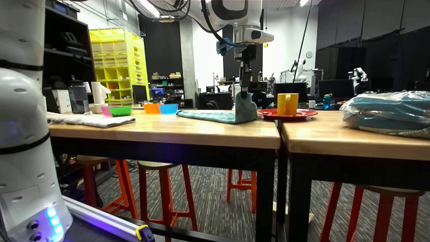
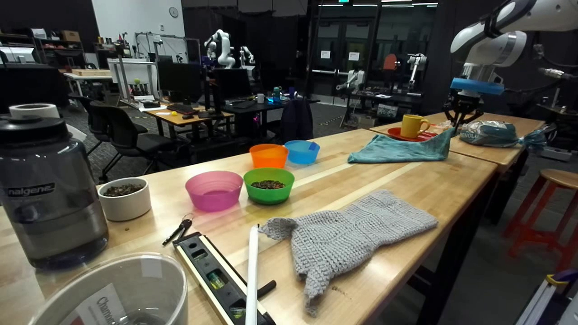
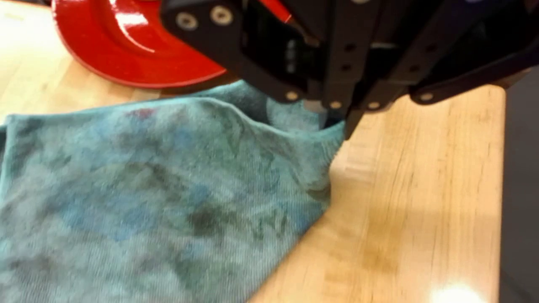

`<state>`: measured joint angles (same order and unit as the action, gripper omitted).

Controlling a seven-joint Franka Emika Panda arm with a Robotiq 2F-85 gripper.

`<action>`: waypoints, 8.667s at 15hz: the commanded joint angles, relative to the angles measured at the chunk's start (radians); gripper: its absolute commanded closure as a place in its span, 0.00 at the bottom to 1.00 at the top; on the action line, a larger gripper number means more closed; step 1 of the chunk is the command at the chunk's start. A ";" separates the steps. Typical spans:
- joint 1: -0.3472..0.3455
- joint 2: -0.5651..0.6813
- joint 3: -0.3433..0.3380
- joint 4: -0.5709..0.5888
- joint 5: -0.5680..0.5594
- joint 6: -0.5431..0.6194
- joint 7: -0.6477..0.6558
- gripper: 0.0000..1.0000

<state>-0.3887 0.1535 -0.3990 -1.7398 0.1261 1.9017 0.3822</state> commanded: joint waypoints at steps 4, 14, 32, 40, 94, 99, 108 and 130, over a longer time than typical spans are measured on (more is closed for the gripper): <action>0.060 -0.144 0.059 -0.136 -0.059 -0.005 -0.108 1.00; 0.141 -0.229 0.157 -0.253 -0.104 0.047 -0.219 1.00; 0.256 -0.295 0.282 -0.361 -0.101 0.202 -0.266 1.00; 0.298 -0.303 0.327 -0.406 -0.115 0.252 -0.280 1.00; 0.263 -0.282 0.258 -0.446 -0.256 0.438 -0.598 0.00; 0.263 -0.251 0.262 -0.400 -0.286 0.424 -0.628 0.00; 0.262 -0.248 0.260 -0.404 -0.268 0.434 -0.621 0.00; 0.245 -0.171 0.240 -0.416 -0.260 0.423 -0.641 0.64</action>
<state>-0.1374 -0.0277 -0.1583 -2.1602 -0.1388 2.3360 -0.2407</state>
